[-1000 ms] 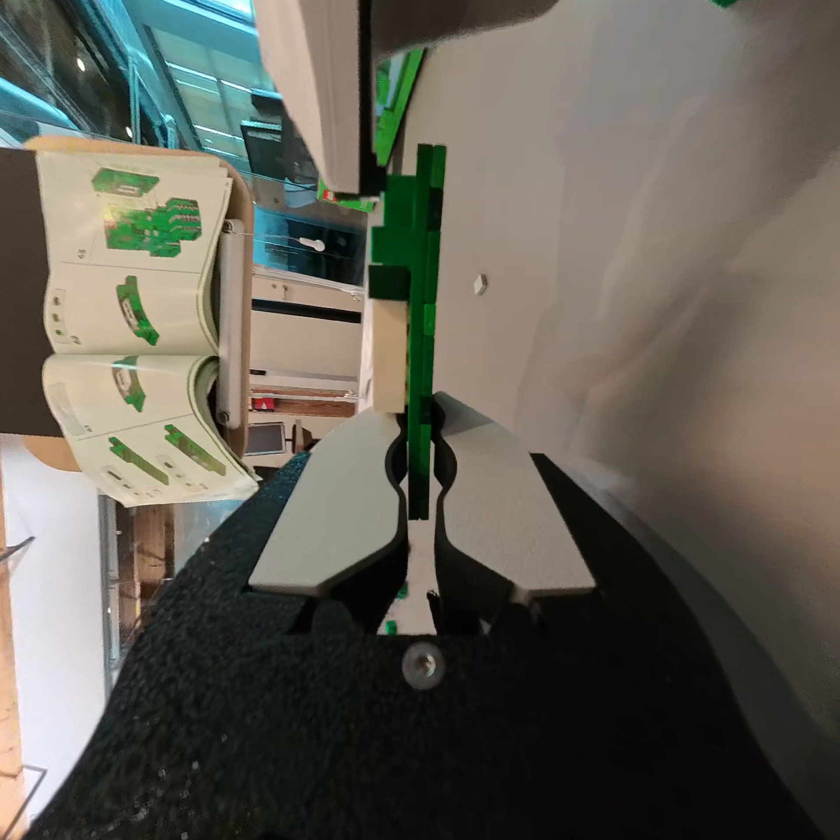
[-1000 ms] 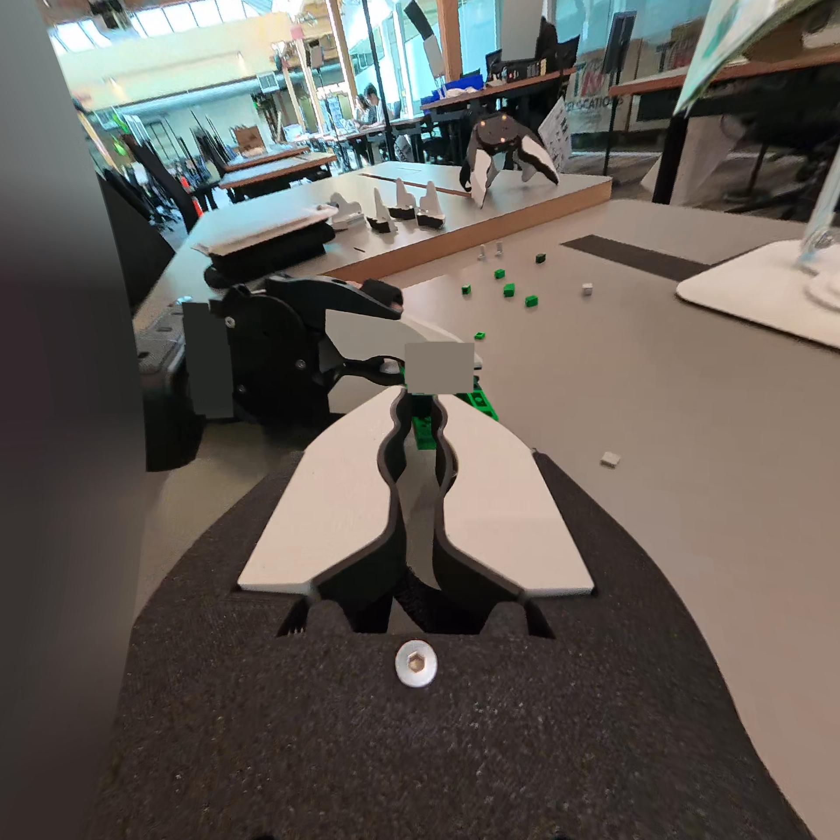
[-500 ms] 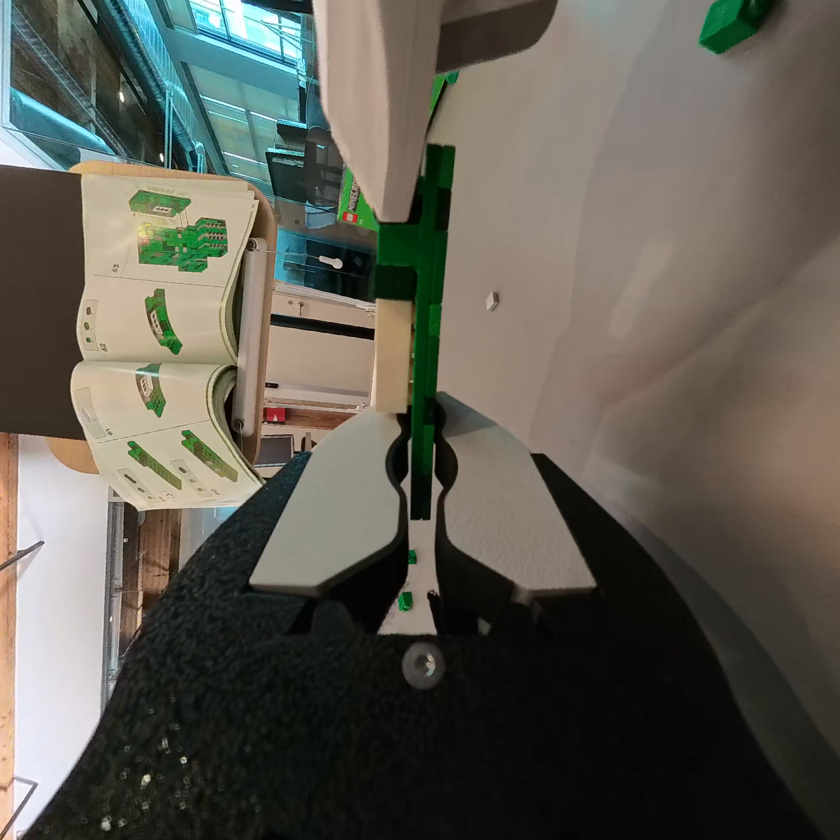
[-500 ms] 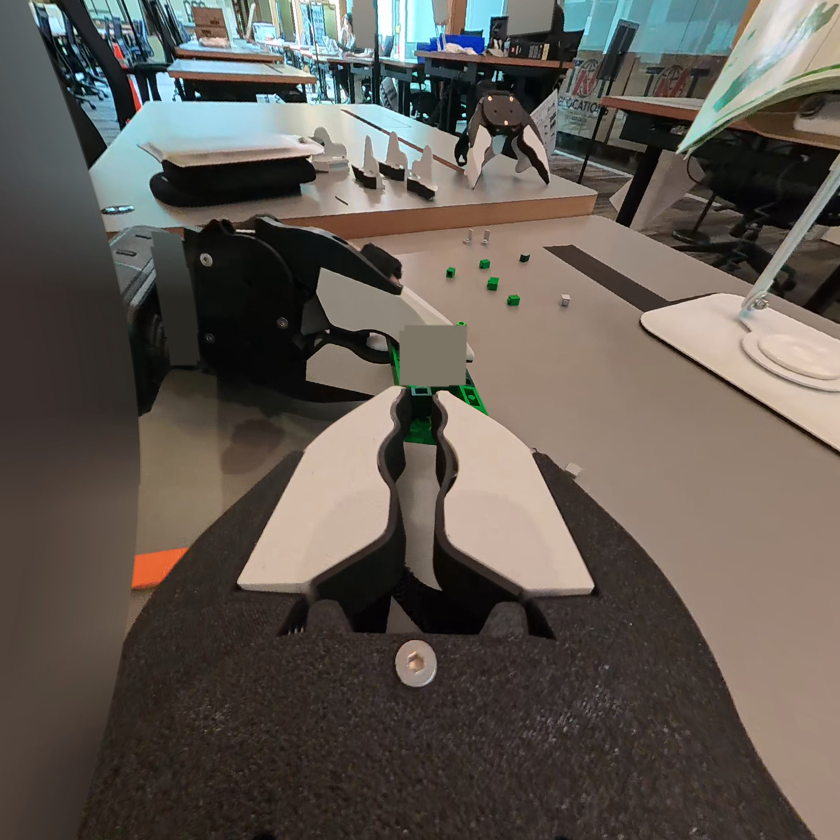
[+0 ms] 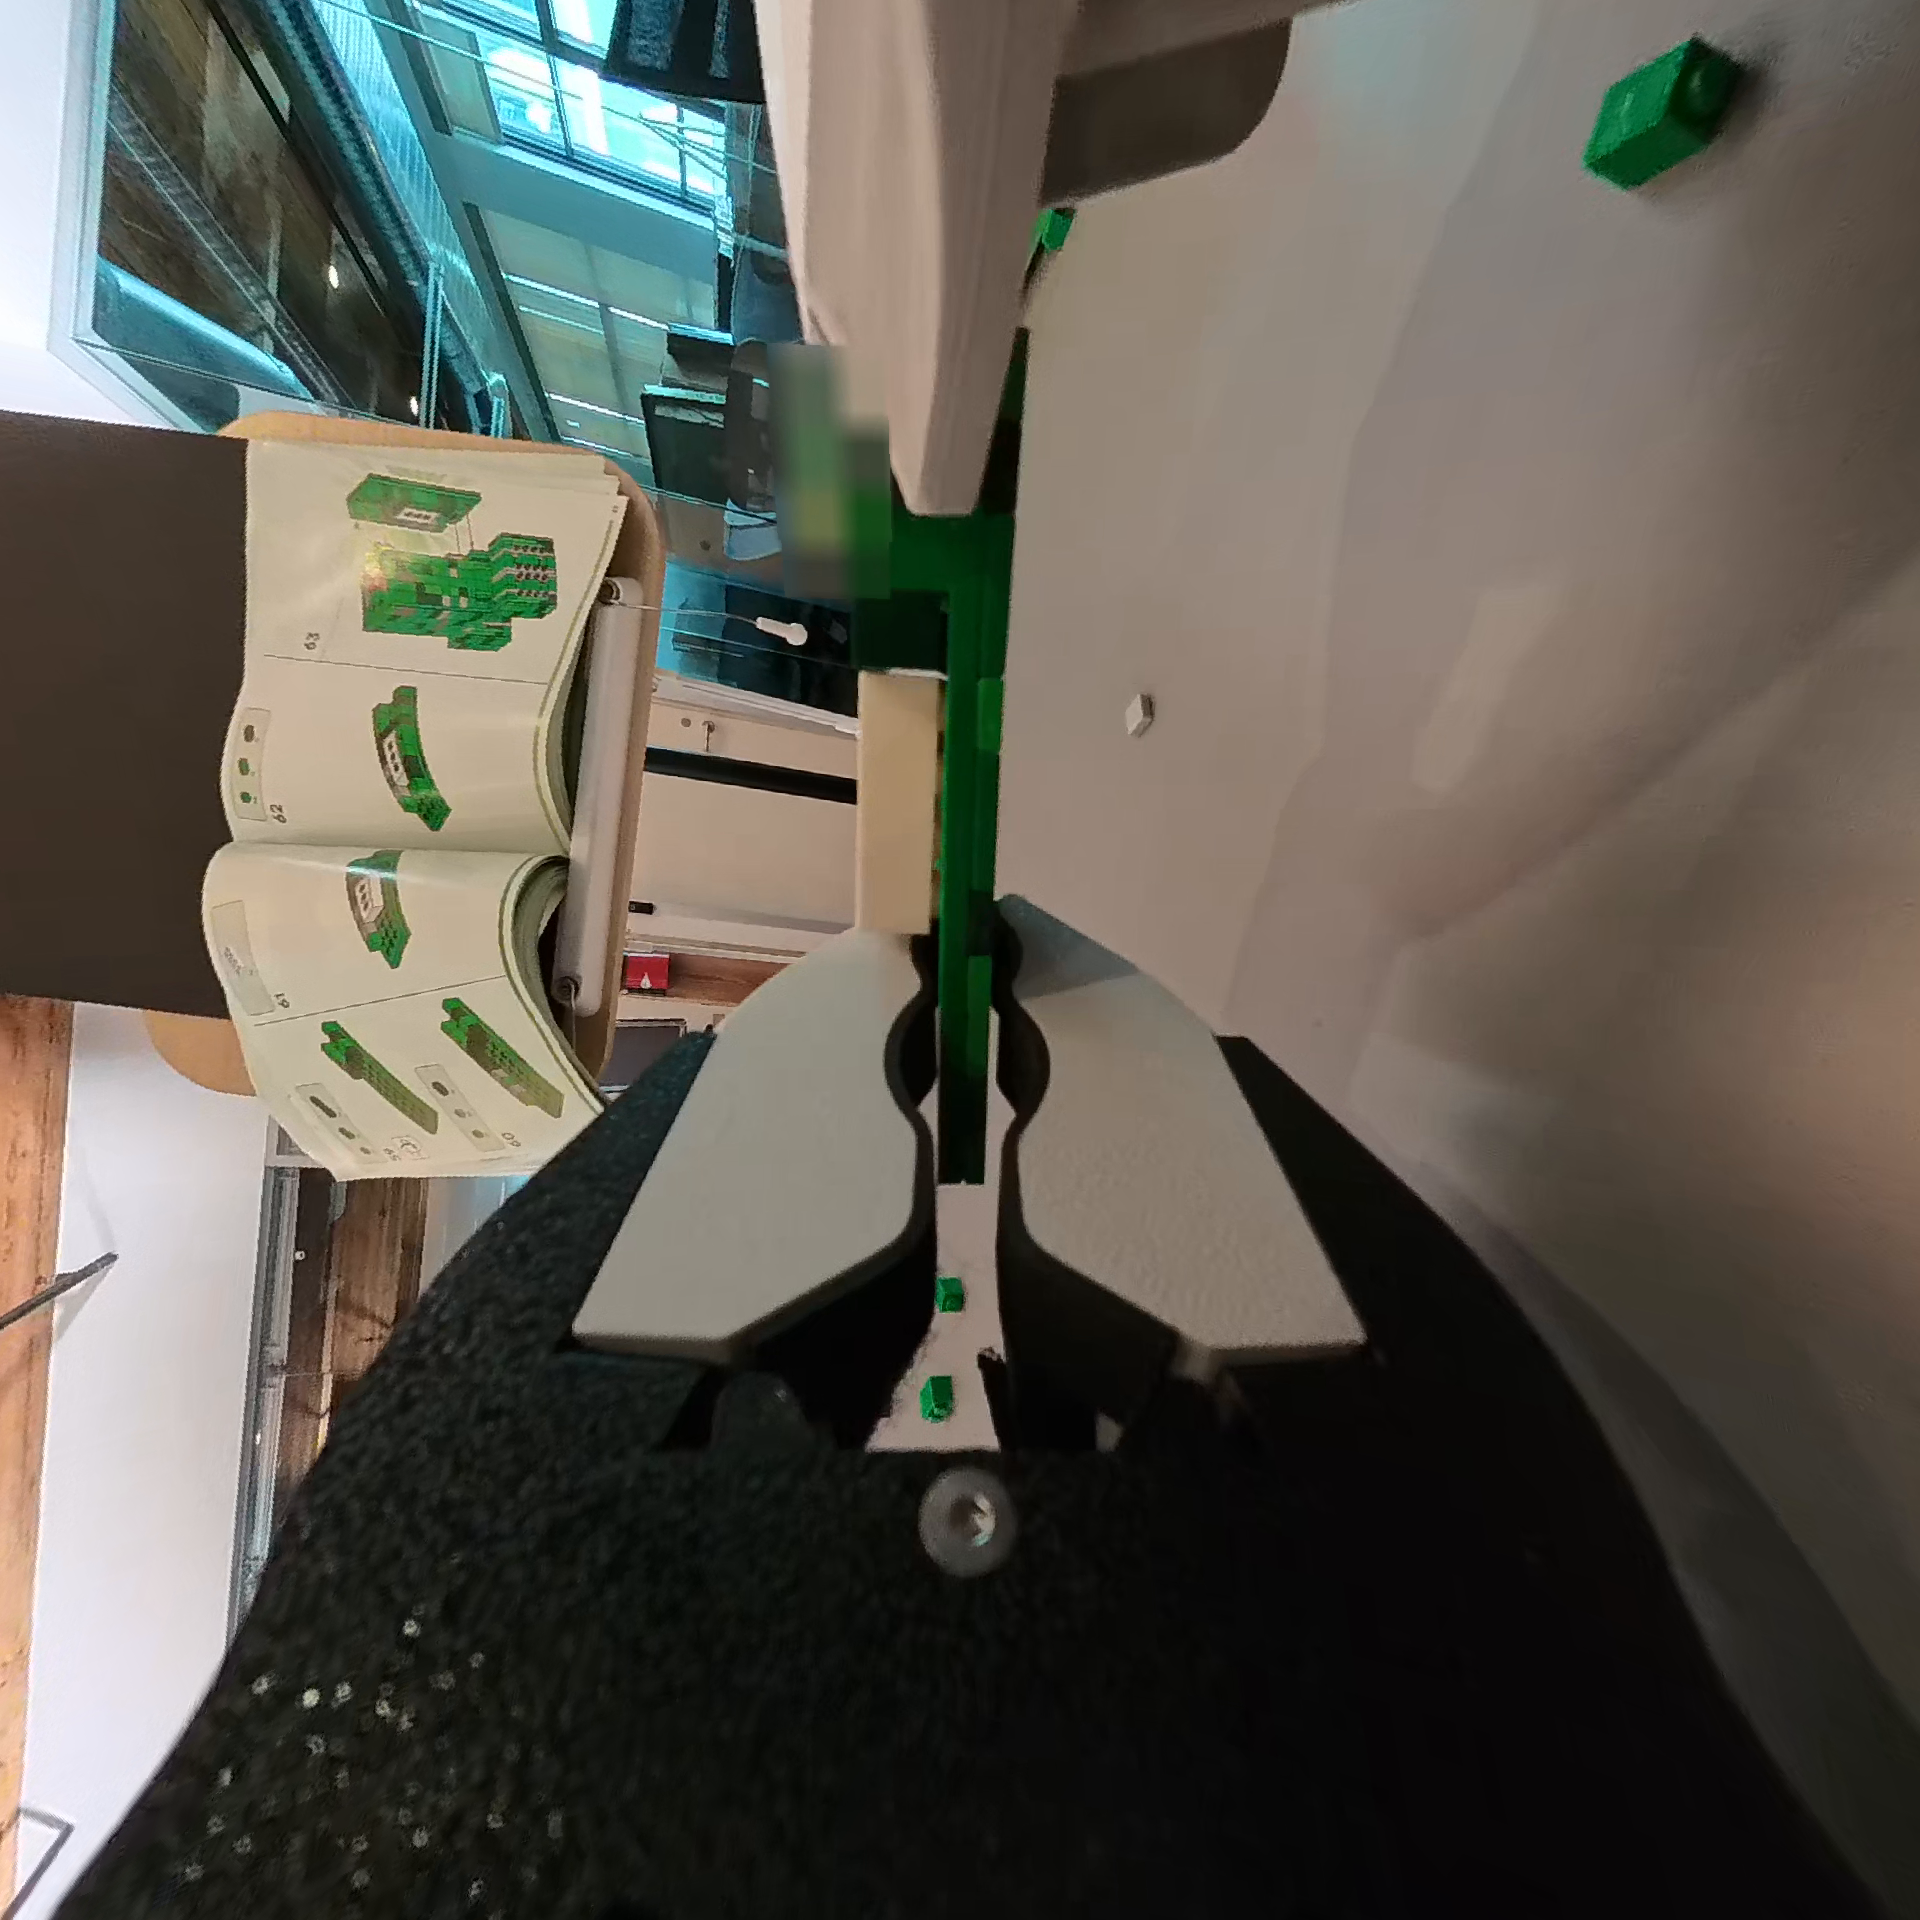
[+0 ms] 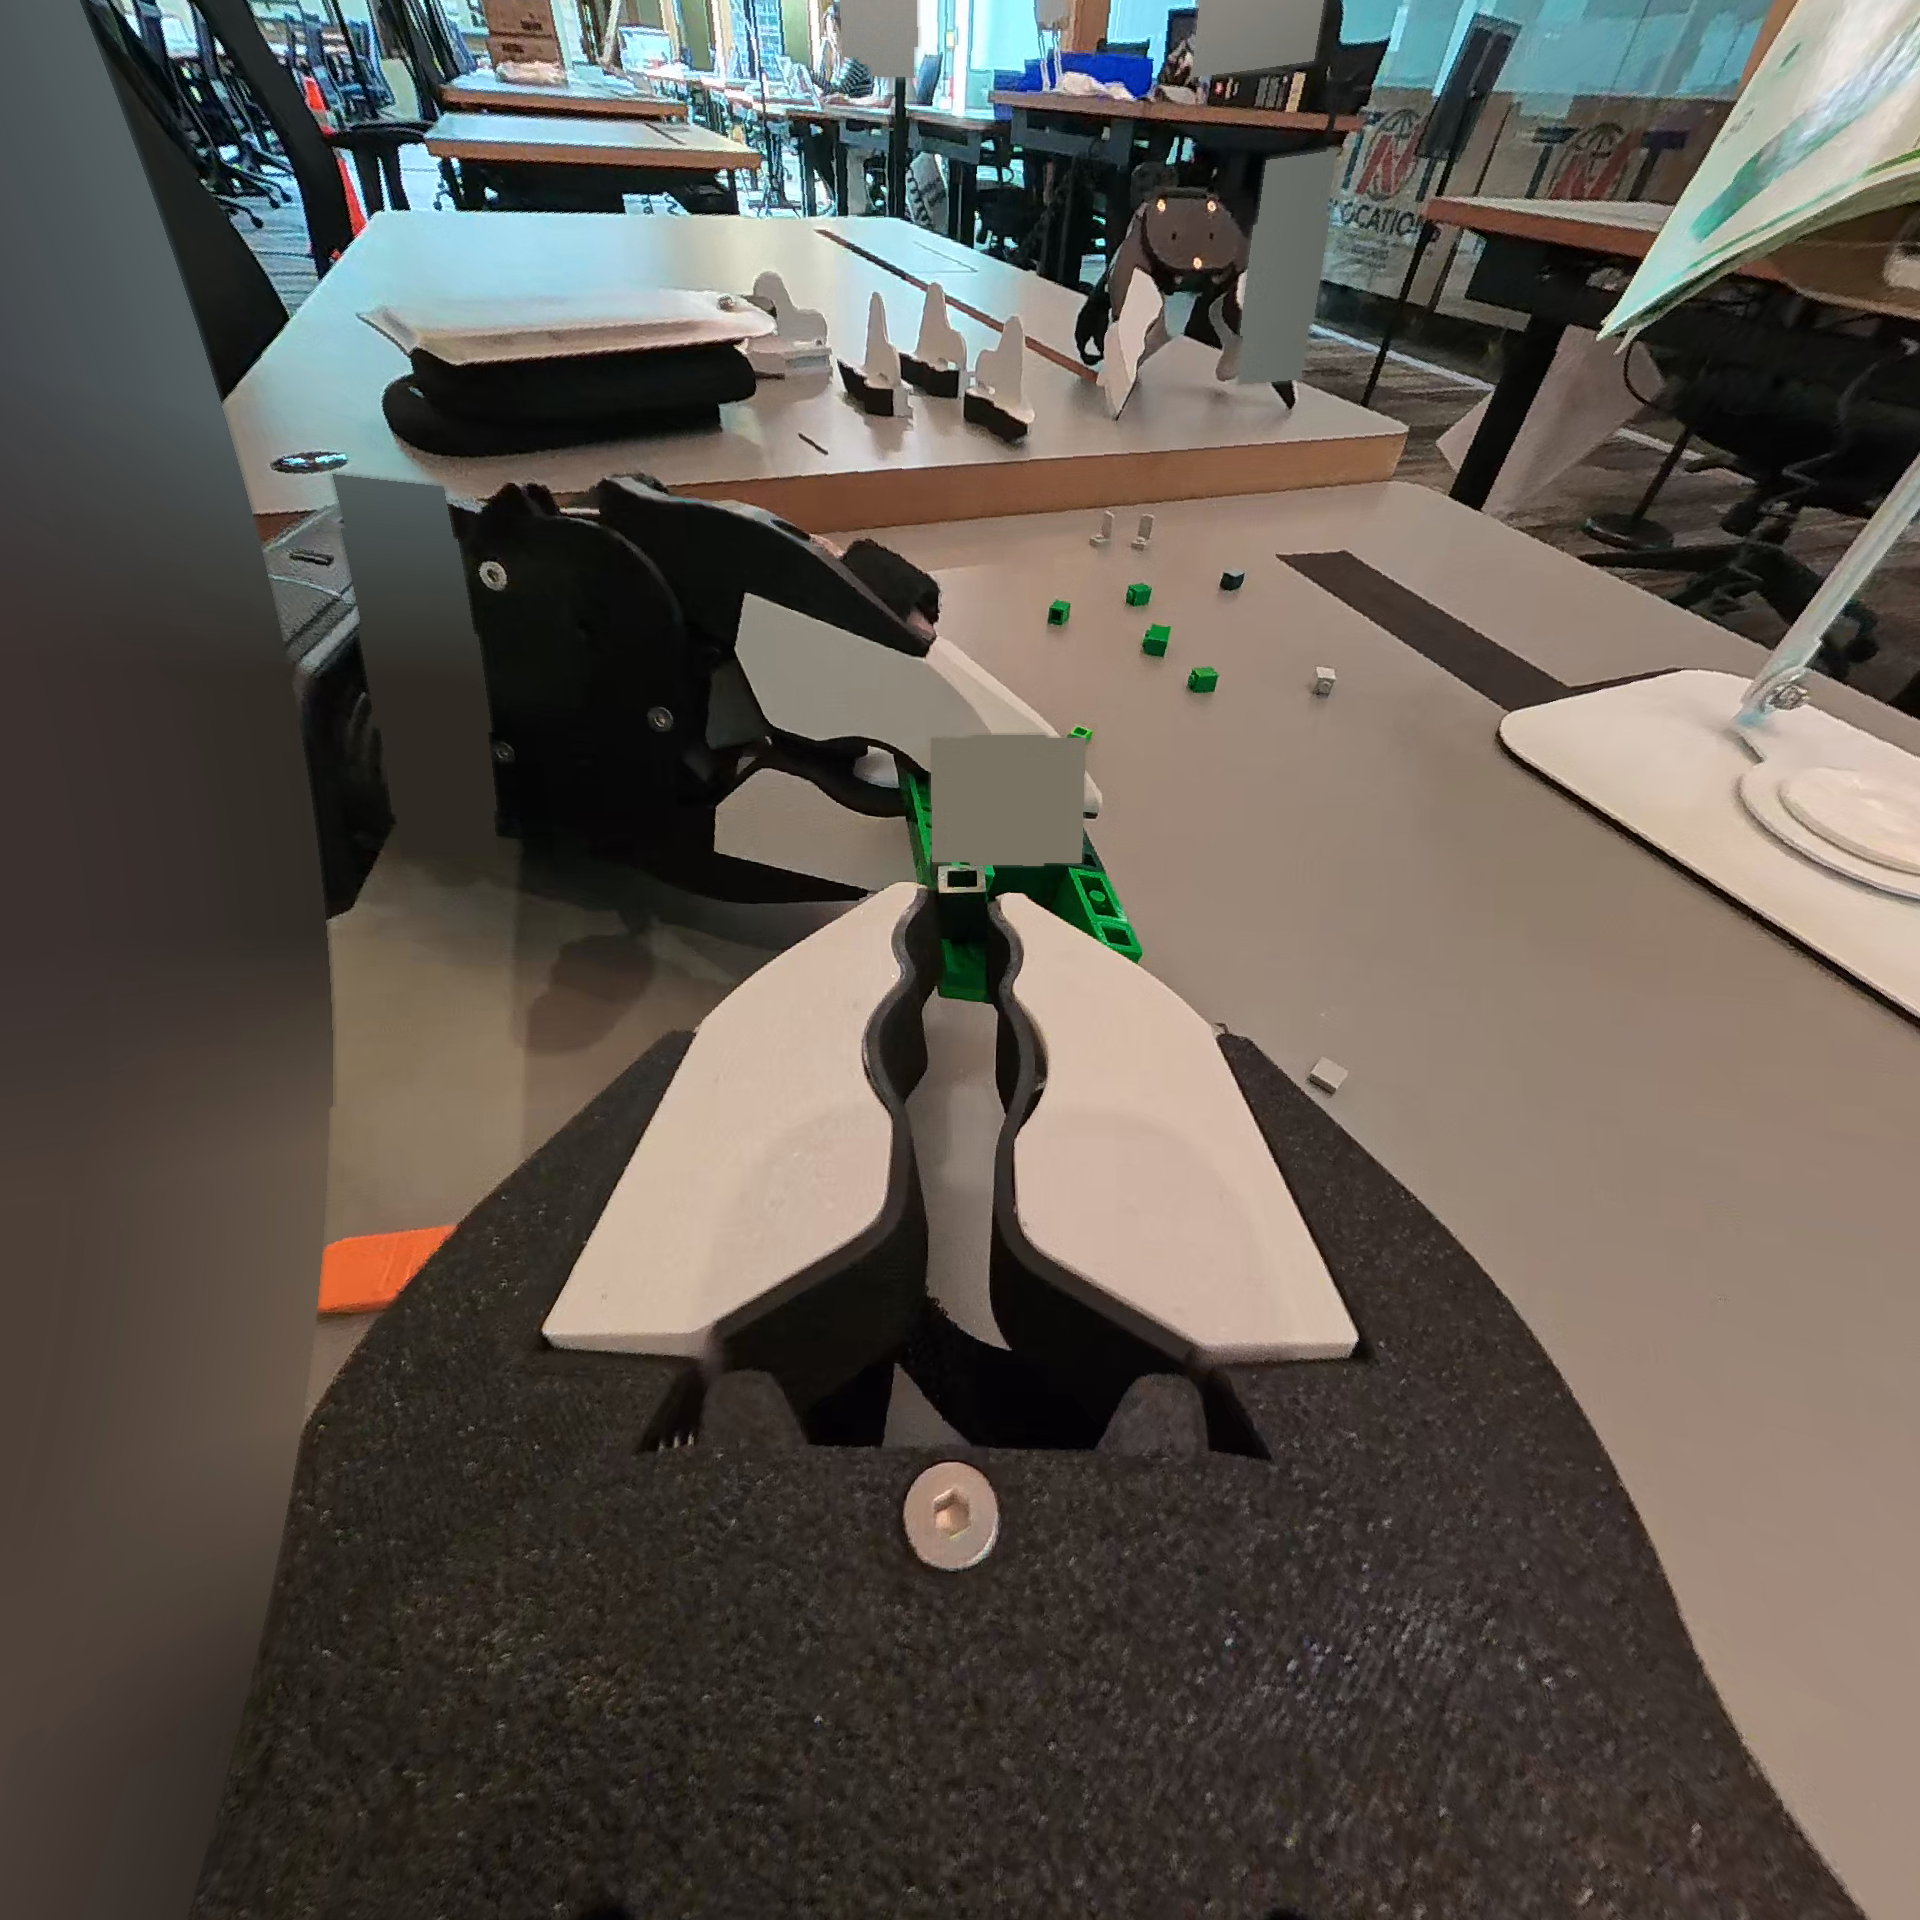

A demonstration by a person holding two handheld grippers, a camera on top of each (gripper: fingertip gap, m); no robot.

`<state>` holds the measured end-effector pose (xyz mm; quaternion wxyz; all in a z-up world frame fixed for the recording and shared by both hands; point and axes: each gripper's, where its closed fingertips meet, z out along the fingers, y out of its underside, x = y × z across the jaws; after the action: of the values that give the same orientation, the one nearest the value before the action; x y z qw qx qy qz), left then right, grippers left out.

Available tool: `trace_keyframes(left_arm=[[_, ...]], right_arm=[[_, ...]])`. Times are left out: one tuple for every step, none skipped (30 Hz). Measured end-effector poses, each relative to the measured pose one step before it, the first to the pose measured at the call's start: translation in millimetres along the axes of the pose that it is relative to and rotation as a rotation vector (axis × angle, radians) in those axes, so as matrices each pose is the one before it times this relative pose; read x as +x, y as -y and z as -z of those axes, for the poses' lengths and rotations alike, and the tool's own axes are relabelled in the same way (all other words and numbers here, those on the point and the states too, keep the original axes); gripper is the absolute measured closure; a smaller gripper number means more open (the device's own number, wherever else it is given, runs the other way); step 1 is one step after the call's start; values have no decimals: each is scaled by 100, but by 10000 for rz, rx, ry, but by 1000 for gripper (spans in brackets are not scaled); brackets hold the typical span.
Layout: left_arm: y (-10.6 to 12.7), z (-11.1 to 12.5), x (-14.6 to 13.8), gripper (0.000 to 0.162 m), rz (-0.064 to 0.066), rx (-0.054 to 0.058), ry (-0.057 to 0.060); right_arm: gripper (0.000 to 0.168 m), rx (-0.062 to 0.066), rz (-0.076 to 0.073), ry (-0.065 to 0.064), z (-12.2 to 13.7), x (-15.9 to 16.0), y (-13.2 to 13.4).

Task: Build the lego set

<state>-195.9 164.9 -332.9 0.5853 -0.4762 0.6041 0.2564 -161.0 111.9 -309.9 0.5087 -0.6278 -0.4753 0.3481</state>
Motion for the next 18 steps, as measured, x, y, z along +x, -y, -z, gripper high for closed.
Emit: trace_keyframes(left_arm=[[8,13,40,156,-58,29,1],[7,16,-11,156,-43,23,17],[11,21,-5,156,-29,9,7],[22,14,-1,156,-20,31,8],[18,20,0,156,-12,13,6],[30,2,35,156,-6,19,-19],[21,4,20,156,-16,13,-5],[5,2,10,156,-13,4,2],[14,-15,31,156,13,-1,-24],[21,2,45,156,11,11,-34],[11,-1,31,156,-17,2,-15],[12,-5,42,156,-19,5,-17],[39,5,40,156,-17,24,-19],[76,18,20,156,-21,35,2],[43,11,15,156,-30,11,4],[21,1,20,156,-22,8,0],[-2,-24,36,156,0,-7,-23],[-43,-20,35,156,17,-19,-26]], right_arm=[[161,-16,-23,50,-4,-65,-17],[161,-16,16,4,5,-6,-18],[161,-10,50,-33,21,19,7],[160,-25,83,-17,40,-18,8],[159,-42,75,-60,19,43,-5],[156,-44,66,-79,10,57,-14],[156,-36,56,-34,19,8,-7],[156,-27,40,-47,22,16,2],[156,-23,43,-36,5,10,0],[156,-18,37,-35,19,20,12],[156,5,26,-36,15,19,48],[155,20,24,-34,37,16,69],[154,6,15,-45,25,59,53],[154,-21,12,3,35,1,-1],[154,-21,-8,32,26,-33,-12],[154,-17,-12,20,14,-13,-25],[154,-10,1,8,7,-10,-13],[153,-10,20,27,3,-44,-20]])
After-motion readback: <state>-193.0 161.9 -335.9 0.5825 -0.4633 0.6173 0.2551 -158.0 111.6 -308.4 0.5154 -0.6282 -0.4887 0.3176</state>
